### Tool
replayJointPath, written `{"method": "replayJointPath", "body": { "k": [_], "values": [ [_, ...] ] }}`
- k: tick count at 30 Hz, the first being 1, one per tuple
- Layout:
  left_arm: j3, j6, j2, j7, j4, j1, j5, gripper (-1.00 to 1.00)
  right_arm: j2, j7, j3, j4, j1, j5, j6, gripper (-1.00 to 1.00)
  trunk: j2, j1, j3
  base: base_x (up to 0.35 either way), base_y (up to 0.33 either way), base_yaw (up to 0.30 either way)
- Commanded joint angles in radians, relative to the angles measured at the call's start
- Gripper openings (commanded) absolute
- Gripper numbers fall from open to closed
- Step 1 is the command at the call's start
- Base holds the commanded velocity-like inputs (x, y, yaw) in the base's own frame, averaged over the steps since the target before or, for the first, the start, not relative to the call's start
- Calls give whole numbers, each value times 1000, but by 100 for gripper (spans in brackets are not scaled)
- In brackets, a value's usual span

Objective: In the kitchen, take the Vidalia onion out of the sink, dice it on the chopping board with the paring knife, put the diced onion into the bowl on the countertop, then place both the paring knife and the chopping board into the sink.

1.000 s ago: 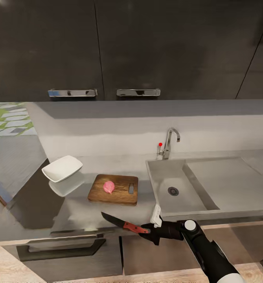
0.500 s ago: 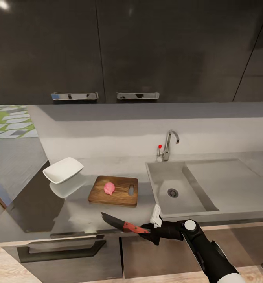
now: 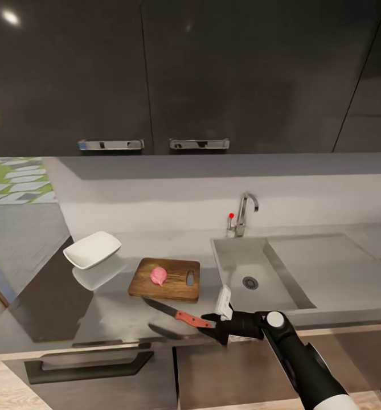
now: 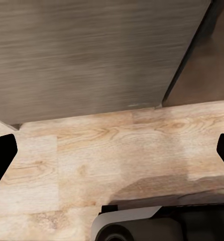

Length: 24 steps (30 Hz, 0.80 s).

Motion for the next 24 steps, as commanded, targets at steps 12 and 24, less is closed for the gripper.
{"method": "replayJointPath", "body": {
  "k": [12, 24],
  "values": [
    [-3, -2, 1, 5, 24, -2, 1, 100, -1, 2, -7, -165, -1, 1, 12, -100, -2, 1, 17, 0, 0, 0],
    [-3, -2, 1, 5, 23, -2, 1, 100, 32, -79, -184, -180, -1, 1, 10, -100, -2, 1, 36, 0, 0, 0]
  ]
}}
